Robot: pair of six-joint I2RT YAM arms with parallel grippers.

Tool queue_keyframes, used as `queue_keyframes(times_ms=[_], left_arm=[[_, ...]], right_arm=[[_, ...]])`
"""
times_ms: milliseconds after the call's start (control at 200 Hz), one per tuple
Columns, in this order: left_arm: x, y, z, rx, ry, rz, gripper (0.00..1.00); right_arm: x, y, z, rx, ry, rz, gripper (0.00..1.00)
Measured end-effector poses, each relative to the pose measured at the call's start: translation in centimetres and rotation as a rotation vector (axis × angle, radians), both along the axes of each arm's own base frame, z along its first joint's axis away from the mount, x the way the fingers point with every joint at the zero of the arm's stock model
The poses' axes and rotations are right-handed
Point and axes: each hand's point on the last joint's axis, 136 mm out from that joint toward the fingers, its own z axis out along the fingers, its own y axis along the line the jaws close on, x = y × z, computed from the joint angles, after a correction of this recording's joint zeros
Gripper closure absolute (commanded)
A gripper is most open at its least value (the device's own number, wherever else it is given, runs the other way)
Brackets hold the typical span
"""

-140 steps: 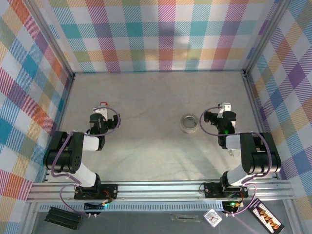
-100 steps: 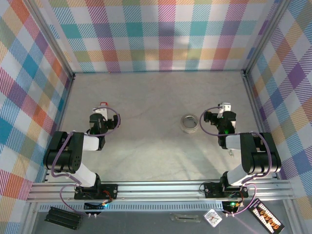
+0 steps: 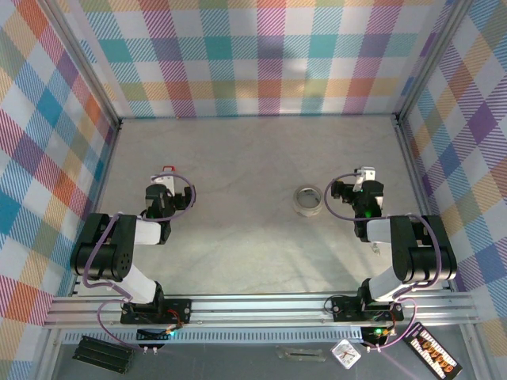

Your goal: Unlock with the key

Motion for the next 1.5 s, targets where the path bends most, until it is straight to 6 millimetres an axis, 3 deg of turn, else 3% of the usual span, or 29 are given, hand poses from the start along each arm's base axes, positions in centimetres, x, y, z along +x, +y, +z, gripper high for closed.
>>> queue_keyframes(times_ms=[450,550,595,640,725,765,840,970,1275,1500], left_arm=[[0.0,0.0,0.0,0.0,0.0,0.0,0.0],[-0.3,-0.4,0.3,0.023,0.008,0.0,0.0],[-0.7,-1.1,0.8,0.031,0.029,-0.007,0.0],[-0.8,-1.5,1.9,0.028,0.047,-0.003,0.0],[0.0,-2.1,6.3,-0.013,0.029,0.021,0.0],[0.1,-2.4,8.6,-0.042,0.007,0.031,0.0],[-0.7,-3.0,12.5,-0.108,-0.032,0.041,0.0],[-4.2,-3.5,16.0,-0.219,-0.035,0.046,0.0],[-11.1,-4.0,17.8,-0.366,0.11,0.027,0.0],[-13.7,-3.8,16.2,-0.354,0.234,0.038,0.0]], right_arm=[[0.0,0.0,0.0,-0.001,0.0,0.0,0.01],[-0.6,0.6,0.1,-0.012,0.076,-0.003,0.01],[-0.5,1.1,1.3,0.006,0.116,-0.008,0.01],[0.0,1.6,4.0,0.036,0.121,-0.012,0.01],[0.2,3.2,9.8,0.098,0.07,0.021,0.01],[-0.7,4.1,12.1,0.126,0.043,0.044,0.01],[-3.5,5.8,14.3,0.185,0.04,0.102,0.01],[-8.4,8.1,14.7,0.32,0.137,0.192,0.01],[-18.0,9.3,13.5,0.495,0.338,0.254,0.01],[-21.7,9.6,12.3,0.555,0.44,0.263,0.01]])
